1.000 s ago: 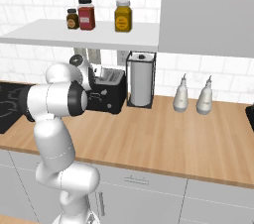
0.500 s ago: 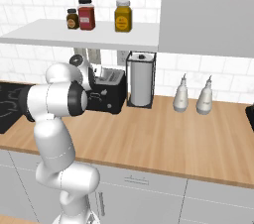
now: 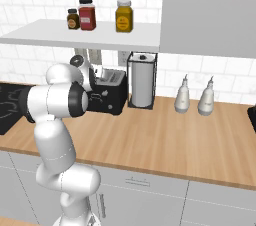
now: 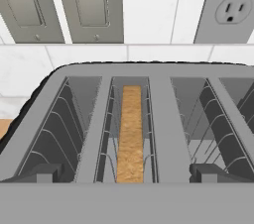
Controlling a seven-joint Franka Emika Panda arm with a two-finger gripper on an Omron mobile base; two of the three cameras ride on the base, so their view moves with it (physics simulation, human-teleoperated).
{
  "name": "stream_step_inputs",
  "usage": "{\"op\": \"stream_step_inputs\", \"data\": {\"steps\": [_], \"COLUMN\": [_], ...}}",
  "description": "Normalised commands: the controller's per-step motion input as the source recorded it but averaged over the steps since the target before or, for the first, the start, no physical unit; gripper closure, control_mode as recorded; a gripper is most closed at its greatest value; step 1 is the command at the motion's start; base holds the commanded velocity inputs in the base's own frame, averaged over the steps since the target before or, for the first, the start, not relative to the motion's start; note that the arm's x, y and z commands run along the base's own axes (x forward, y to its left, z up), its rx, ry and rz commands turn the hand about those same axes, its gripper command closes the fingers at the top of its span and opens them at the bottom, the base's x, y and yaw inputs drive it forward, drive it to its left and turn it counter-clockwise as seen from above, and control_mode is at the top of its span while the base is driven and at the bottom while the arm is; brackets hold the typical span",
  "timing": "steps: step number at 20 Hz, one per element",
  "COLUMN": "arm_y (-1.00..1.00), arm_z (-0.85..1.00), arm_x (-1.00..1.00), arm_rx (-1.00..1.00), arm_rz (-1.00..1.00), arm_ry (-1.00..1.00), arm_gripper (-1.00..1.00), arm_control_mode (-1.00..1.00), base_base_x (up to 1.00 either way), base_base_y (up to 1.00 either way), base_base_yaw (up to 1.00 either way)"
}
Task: Start the toaster. Once the lever pops up, take the bread to the plate on the dining counter.
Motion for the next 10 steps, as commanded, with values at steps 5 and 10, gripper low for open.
{"op": "stream_step_inputs", "data": {"steps": [5, 10], "arm_y": [0.0, 0.0], "arm_z": [0.0, 0.0], "arm_x": [0.0, 0.0], "arm_rx": [0.0, 0.0], "arm_rz": [0.0, 0.0], "arm_ry": [0.0, 0.0], "arm_gripper": [-1.0, -1.0], "arm_control_mode": [-1.0, -1.0], "base_base_x": [0.0, 0.0], "base_base_y": [0.0, 0.0], "base_base_yaw": [0.0, 0.0]}}
